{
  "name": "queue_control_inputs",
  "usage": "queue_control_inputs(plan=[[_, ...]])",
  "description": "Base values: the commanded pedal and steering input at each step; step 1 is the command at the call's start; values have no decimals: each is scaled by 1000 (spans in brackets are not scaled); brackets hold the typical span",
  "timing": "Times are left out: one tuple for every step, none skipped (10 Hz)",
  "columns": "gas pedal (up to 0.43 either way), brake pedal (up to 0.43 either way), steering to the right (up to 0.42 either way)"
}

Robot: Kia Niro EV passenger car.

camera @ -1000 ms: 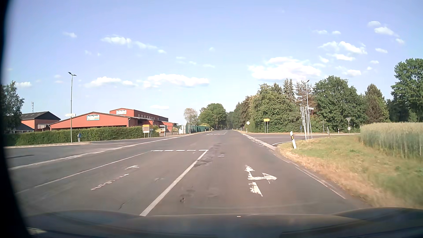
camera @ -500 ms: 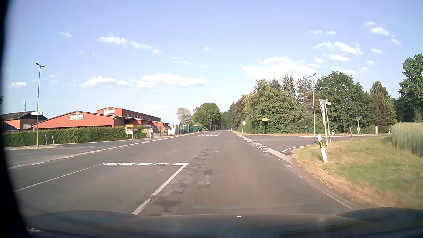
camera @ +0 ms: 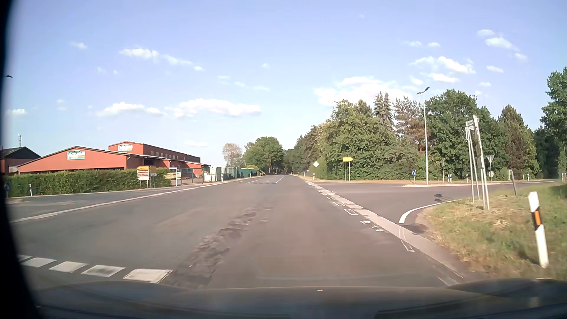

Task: Follow the waypoints while adhering to traffic rules and regulations

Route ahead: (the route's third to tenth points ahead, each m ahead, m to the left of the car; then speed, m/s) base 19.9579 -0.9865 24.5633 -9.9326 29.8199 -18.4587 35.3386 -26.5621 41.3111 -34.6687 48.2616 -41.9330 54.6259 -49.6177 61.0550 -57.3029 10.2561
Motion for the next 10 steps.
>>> queue_control_inputs(plan=[[0,6,76],[0,6,96],[0,6,111],[0,6,129],[0,6,146],[0,6,158],[0,6,164],[0,6,170],[0,6,176],[0,6,181]])
